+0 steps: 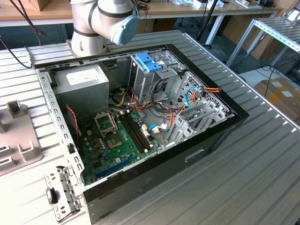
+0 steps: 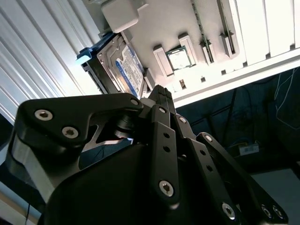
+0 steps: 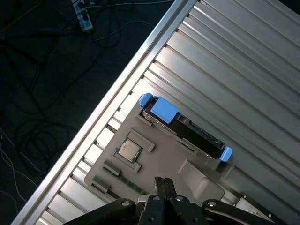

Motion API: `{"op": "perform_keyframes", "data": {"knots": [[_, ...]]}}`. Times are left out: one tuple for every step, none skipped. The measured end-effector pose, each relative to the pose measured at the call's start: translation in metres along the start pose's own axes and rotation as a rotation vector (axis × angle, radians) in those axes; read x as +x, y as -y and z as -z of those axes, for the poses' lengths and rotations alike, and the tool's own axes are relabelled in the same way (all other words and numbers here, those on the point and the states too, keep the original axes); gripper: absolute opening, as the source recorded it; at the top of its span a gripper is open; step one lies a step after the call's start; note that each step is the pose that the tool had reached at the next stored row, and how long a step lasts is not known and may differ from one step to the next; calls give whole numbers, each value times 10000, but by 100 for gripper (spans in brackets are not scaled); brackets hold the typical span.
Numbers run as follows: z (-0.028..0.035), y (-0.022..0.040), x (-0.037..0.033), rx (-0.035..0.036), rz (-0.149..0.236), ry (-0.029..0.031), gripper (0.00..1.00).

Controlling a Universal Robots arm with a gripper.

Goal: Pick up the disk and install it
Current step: 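Pick up the disk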

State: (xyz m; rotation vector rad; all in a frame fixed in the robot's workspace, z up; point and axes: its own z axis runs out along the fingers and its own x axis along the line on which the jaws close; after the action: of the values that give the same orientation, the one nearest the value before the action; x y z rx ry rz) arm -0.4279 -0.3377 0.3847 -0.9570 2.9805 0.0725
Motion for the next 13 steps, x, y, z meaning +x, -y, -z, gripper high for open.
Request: {"op": "perform_keyframes", "data": {"knots": [[0, 0, 0, -1, 54, -2, 11], [0, 0, 0, -2, 94, -4, 11], [0, 0, 0, -3, 157, -7, 11], [0, 0, 0, -4, 193, -8, 11], [0, 0, 0, -5, 228, -10, 11], [0, 0, 0, -5, 285, -12, 11], [0, 0, 0, -7, 324, -14, 11], [0, 0, 0, -7, 360, -15, 11], [0, 0, 0, -9, 425, -18, 11], [0, 0, 0, -9, 467, -20, 11], [0, 0, 0, -10, 506, -21, 11], [0, 0, 0, -11, 548, -23, 11], [0, 0, 0, -11, 584, -25, 11]]}}
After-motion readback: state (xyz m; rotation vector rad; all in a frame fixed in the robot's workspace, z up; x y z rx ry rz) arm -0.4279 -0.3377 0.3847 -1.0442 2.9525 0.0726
